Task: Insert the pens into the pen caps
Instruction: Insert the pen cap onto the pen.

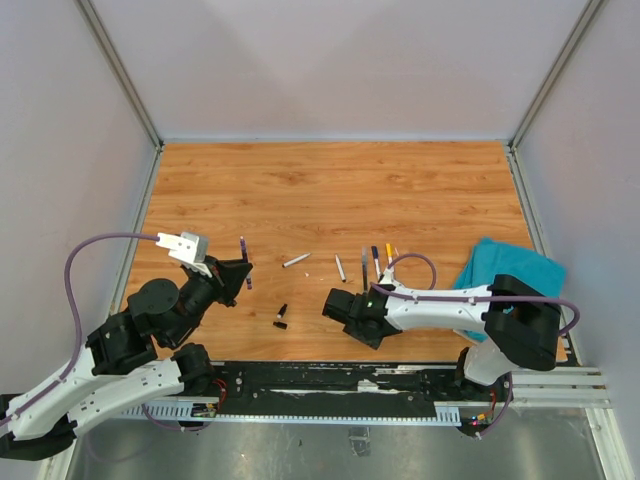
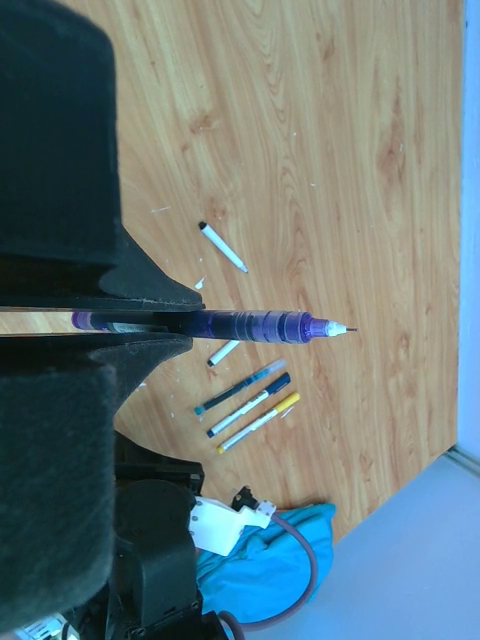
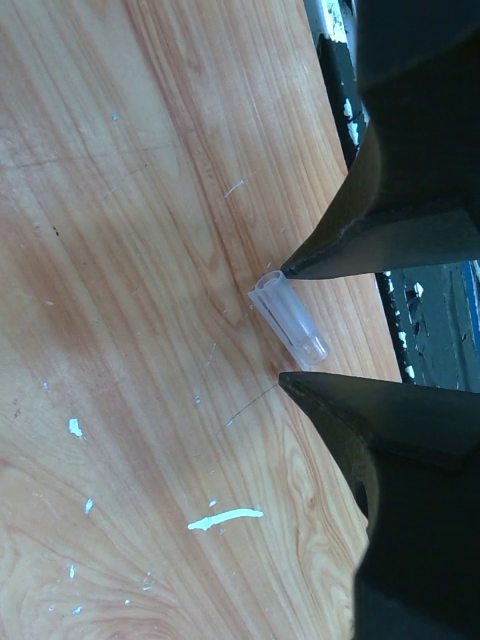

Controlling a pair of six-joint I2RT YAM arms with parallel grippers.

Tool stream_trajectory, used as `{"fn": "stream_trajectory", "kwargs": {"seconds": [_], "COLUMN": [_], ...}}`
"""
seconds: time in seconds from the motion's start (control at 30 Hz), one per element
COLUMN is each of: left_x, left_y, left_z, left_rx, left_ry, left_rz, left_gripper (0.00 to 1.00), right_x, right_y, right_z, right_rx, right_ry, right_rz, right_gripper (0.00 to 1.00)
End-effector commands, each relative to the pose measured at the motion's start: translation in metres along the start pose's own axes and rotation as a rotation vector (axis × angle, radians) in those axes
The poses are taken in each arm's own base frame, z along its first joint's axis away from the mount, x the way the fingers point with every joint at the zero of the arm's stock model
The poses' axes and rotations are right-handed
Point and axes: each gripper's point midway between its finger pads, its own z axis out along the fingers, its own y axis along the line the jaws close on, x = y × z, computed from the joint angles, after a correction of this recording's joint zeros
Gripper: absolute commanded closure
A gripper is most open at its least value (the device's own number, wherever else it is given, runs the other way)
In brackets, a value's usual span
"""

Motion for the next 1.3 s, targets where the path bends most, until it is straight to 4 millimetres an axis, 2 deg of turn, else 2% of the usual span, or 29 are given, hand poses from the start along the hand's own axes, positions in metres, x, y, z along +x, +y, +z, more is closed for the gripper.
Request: {"fn": "stream_trajectory", "kwargs": {"seconds": [0.0,0.5,0.77,0.93,1.03,1.27], "left_x": [-0.004,-0.005,-0.007,-0.007,-0.008,-0.009], "left_y": [-0.003,-0.001,-0.001,-0.002,-0.001,0.0], "left_z": [0.001,-0.001,-0.002,-0.003,-0.003,-0.004], "left_rx": [0.008,0.004,0.008,0.012,0.011,0.01], "left_ry": [-0.008,-0.016,-0.025,-0.024,-0.026,-0.03], "left_rz": [-0.001,-0.006,-0.012,-0.011,-0.011,-0.015], "left_gripper": [1.0,0.99,1.0,1.0,1.0,0.99], "right_x": [-0.004,-0.006,-0.006,-0.002,0.001,0.004], "right_y": [-0.004,-0.01,-0.011,0.001,-0.003,-0.011], "right_z": [0.003,0.008,0.013,0.013,0.013,0.013], "right_rx": [0.029,0.046,0.034,-0.032,-0.005,0.02], "right_ry": [-0.01,-0.024,-0.024,0.006,0.048,0.104], "right_rz": [-0.009,-0.089,-0.244,-0.445,-0.521,-0.569], "right_gripper": [0.59,0.8,0.88,0.88,0.88,0.77]}}
